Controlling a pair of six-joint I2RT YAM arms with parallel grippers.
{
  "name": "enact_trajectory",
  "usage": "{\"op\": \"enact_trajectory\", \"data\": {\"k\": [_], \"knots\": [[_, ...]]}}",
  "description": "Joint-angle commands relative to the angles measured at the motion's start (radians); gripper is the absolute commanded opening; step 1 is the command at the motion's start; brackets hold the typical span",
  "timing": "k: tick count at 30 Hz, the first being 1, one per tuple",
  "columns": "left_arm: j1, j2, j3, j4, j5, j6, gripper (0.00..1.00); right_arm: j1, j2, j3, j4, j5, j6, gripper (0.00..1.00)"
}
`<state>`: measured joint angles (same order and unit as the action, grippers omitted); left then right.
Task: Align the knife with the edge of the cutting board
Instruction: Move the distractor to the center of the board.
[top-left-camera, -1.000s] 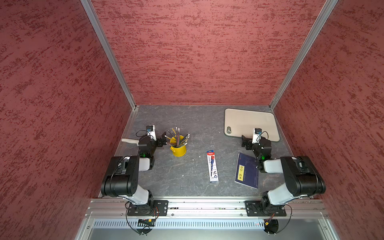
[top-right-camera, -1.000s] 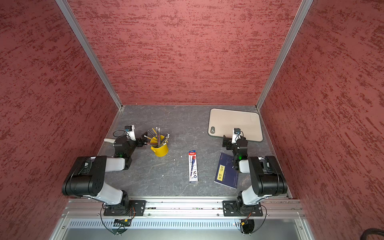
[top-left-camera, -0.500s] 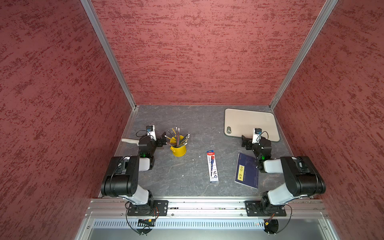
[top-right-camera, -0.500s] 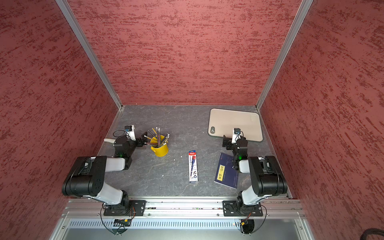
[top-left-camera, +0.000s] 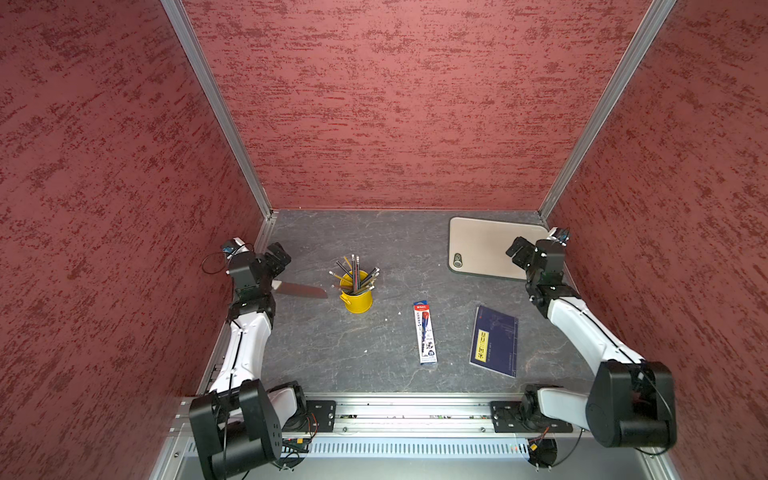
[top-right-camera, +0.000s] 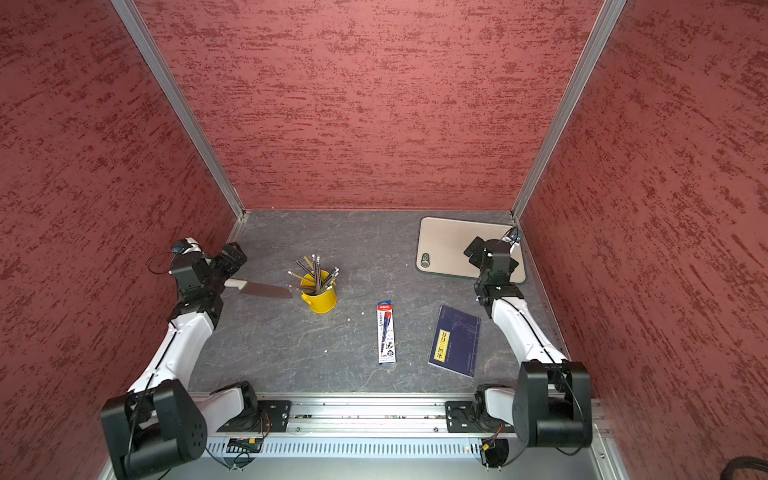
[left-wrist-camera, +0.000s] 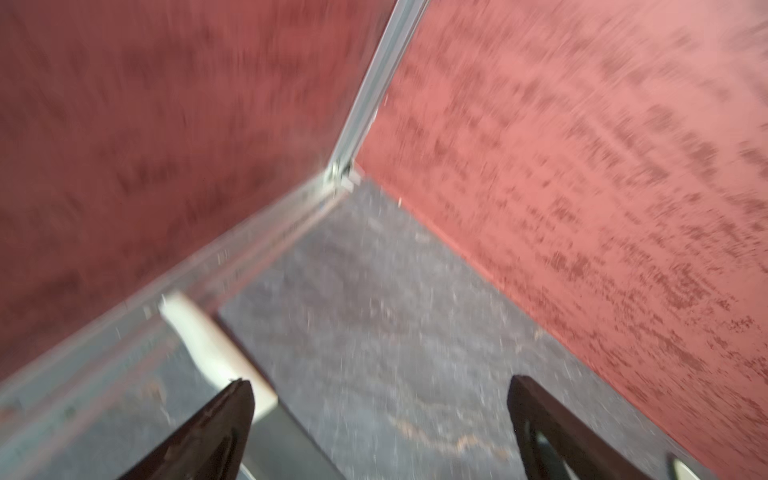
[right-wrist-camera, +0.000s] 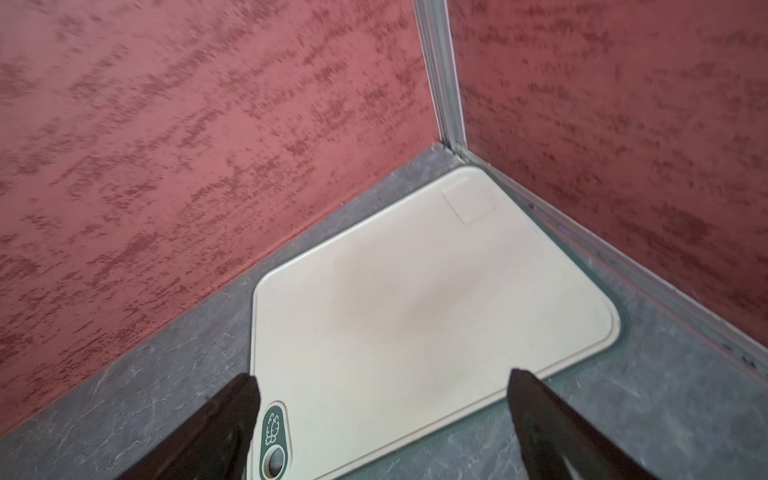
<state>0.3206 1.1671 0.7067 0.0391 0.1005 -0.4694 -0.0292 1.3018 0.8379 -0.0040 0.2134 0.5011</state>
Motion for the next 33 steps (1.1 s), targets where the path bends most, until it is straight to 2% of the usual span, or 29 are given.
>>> {"op": "enact_trajectory", "data": {"k": [1, 2, 5, 10, 12, 16, 20, 24, 29, 33], "knots": [[-0.004, 0.127, 0.108, -0.131, 0.287, -0.080, 1.00, -0.009, 0.106, 0.152, -0.377, -0.155, 0.090, 0.98], [-0.005, 0.199, 0.180, -0.191, 0.359, -0.070, 0.99, -0.008, 0.136, 0.195, -0.422, -0.194, 0.064, 0.98], [-0.014, 0.387, 0.372, -0.374, 0.496, -0.022, 0.86, -0.009, 0.199, 0.246, -0.491, -0.266, 0.033, 0.98], [-0.049, 0.564, 0.506, -0.403, 0.628, -0.028, 0.83, -0.009, 0.229, 0.236, -0.519, -0.395, 0.047, 0.97], [-0.080, 0.649, 0.570, -0.433, 0.706, -0.021, 0.78, -0.008, 0.239, 0.220, -0.507, -0.468, 0.069, 0.95], [-0.173, 0.739, 0.638, -0.434, 0.797, -0.012, 0.77, -0.003, 0.258, 0.205, -0.493, -0.581, 0.099, 0.88], [-0.239, 0.795, 0.624, -0.338, 0.892, -0.078, 0.76, -0.001, 0.266, 0.199, -0.502, -0.600, 0.108, 0.87], [-0.296, 0.840, 0.624, -0.361, 0.941, -0.063, 0.74, 0.001, 0.278, 0.214, -0.520, -0.602, 0.112, 0.87], [-0.301, 0.808, 0.477, -0.283, 0.999, -0.077, 0.73, 0.001, 0.294, 0.225, -0.515, -0.604, 0.141, 0.87], [-0.307, 0.776, 0.389, -0.345, 1.056, -0.008, 0.68, 0.005, 0.321, 0.248, -0.530, -0.598, 0.143, 0.86]]}}
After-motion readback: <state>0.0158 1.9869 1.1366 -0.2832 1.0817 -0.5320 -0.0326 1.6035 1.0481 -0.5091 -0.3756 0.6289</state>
